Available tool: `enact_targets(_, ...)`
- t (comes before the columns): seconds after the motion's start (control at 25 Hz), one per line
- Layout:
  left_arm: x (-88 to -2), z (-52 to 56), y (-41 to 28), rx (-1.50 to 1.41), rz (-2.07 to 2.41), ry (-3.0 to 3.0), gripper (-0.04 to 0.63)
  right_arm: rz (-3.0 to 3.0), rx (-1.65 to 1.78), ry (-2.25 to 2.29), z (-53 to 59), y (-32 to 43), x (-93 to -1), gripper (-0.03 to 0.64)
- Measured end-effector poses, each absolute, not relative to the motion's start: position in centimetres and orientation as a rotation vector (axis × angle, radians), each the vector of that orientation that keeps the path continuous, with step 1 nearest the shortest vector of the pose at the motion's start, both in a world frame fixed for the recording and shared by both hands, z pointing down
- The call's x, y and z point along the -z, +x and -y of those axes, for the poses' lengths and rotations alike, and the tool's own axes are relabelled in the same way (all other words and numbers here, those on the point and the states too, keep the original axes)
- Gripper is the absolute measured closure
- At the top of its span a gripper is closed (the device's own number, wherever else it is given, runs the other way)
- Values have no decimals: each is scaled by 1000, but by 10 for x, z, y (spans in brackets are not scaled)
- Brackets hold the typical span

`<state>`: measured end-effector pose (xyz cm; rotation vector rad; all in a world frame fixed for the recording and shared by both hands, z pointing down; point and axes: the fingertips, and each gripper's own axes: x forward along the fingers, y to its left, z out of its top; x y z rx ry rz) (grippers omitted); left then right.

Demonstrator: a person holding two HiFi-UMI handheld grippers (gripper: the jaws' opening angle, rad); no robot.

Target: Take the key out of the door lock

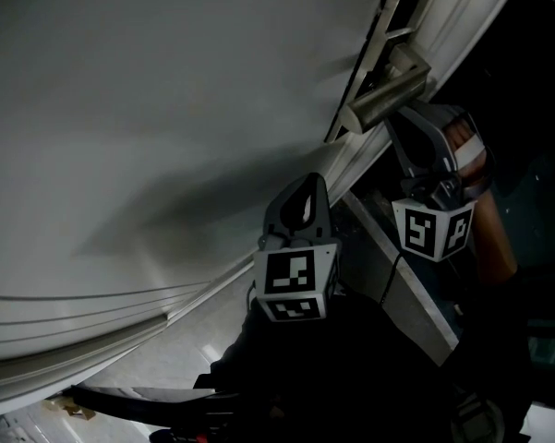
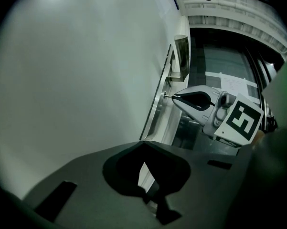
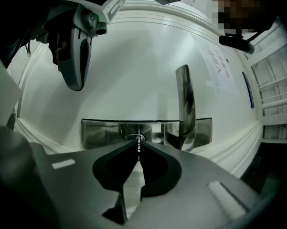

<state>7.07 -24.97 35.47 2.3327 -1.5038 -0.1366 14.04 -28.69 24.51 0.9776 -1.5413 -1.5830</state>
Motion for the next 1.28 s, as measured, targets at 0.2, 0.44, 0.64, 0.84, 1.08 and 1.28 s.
enact_targets(0.2,-353,249,77,143,1499,2350,595,1536,1584,978,288,142,-247,604)
enact_targets(0.44,-354,247,77,140,1496,2337,595,1524,1586,973,288,143,-248,604)
enact_targets(0.64,-354,245,77,147,1497,2339,595,1525,1587,975,289,143,-249,604)
enact_targets(0.84,-355,244,76,145,1500,2330,595,1525,1589,974,288,143,-249,604)
enact_targets(1.08,-356,245,76,142,1496,2328,595,1523,1591,976,288,143,-248,604)
enact_targets(1.28,-357,246,76,140,1494,2325,595,1521,1593,974,288,143,-248,604)
